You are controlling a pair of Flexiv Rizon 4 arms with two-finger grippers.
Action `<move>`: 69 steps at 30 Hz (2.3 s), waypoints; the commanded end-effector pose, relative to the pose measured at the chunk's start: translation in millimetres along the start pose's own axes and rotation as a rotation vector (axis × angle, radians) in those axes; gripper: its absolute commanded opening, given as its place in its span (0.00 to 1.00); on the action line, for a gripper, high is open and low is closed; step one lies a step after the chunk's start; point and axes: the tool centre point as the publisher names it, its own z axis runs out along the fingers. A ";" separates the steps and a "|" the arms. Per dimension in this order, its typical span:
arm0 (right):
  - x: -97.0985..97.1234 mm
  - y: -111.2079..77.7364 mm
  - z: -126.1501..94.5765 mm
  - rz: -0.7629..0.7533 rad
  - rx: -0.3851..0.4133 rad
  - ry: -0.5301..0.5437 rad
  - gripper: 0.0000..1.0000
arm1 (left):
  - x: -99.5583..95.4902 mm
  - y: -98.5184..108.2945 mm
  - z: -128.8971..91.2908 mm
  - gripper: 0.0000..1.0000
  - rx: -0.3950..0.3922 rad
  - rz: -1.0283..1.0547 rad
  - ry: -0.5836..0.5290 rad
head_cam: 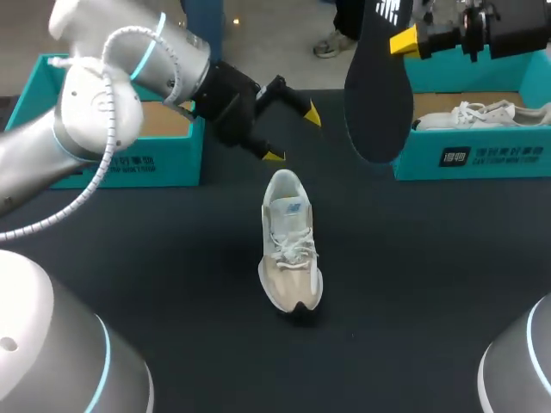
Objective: Take the shoe out of the shoebox, open the shoe tongue, remove and reinsert the insole, then place the shoe into the shoebox
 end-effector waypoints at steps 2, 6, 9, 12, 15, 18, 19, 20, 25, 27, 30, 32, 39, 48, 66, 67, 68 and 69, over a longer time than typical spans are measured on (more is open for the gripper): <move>-2.6 24.7 5.1 0.014 0.005 -0.016 0.00 | -8.0 -12.9 -19.1 1.00 -0.071 0.037 -0.159; -2.6 24.7 5.1 0.014 0.005 -0.016 0.00 | -20.8 -14.6 -30.2 1.00 -0.103 0.072 -0.225; -2.6 24.7 5.1 0.014 0.005 -0.016 0.00 | -27.1 -16.2 -37.8 1.00 -0.118 0.097 -0.257; -2.6 24.7 5.1 0.014 0.005 -0.016 0.00 | -31.9 -18.2 -42.8 1.00 -0.130 0.134 -0.274; -11.3 20.9 7.6 0.066 -0.036 0.006 0.00 | -36.4 -19.0 -46.8 1.00 -0.128 0.169 -0.306; -20.2 21.3 12.2 0.155 -0.057 0.031 0.00 | -39.7 -17.4 -50.6 1.00 -0.107 0.168 -0.348; -21.0 21.5 13.7 0.165 -0.047 0.036 0.00 | -40.7 -16.8 -51.8 1.00 -0.106 0.169 -0.356; -22.6 22.0 15.6 0.169 -0.038 0.043 0.00 | -42.5 -16.6 -53.4 1.00 -0.107 0.174 -0.368; -28.2 26.2 19.9 0.175 -0.001 0.054 0.00 | -52.5 -14.0 -60.6 1.00 -0.098 0.181 -0.434; -29.1 28.8 20.5 0.182 0.001 0.062 0.00 | -56.5 -13.4 -63.1 1.00 -0.095 0.188 -0.455; -32.5 32.3 22.7 0.203 0.026 0.071 0.00 | -61.3 -12.5 -66.0 1.00 -0.084 0.196 -0.478; -34.1 34.3 24.4 0.211 0.047 0.081 0.00 | -65.7 -11.5 -68.3 1.00 -0.079 0.205 -0.491; -33.0 46.2 27.5 0.220 0.059 0.066 0.00 | -73.3 -7.6 -73.7 1.00 -0.102 0.190 -0.499; -33.0 46.2 27.5 0.220 0.059 0.066 0.00 | -72.0 -6.3 -72.4 1.00 -0.083 0.195 -0.467; -33.0 46.2 27.5 0.220 0.059 0.066 0.00 | -73.0 -3.5 -81.8 1.00 -0.075 0.254 -0.543; -33.0 46.2 27.5 0.220 0.059 0.066 0.00 | -73.7 -2.8 -83.9 1.00 -0.073 0.263 -0.553; -33.0 46.2 27.5 0.220 0.059 0.066 0.00 | -75.4 -1.7 -85.5 1.00 -0.064 0.255 -0.560; -33.0 46.2 27.5 0.220 0.059 0.066 0.00 | -77.9 -1.8 -87.4 1.00 -0.047 0.248 -0.575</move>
